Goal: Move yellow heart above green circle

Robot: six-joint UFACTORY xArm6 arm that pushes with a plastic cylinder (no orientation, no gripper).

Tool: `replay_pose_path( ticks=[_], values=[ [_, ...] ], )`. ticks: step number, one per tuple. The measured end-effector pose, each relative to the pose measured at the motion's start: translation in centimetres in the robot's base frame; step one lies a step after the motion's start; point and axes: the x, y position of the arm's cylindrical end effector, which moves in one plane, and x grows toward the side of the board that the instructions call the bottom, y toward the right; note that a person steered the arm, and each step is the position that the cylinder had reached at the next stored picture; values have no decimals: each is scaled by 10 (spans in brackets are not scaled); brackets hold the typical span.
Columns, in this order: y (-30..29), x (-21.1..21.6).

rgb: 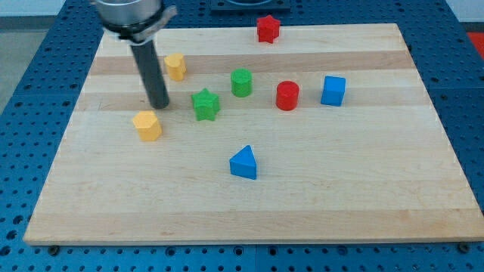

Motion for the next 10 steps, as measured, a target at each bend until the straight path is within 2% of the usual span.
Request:
replay_pose_path(
  ticks=[1,3,4,6,8,10],
  values=[
    [-36,-4],
    [-50,-106],
    [-50,-131],
    [-35,-116],
    [17,-86],
    [55,-86]
  ],
)
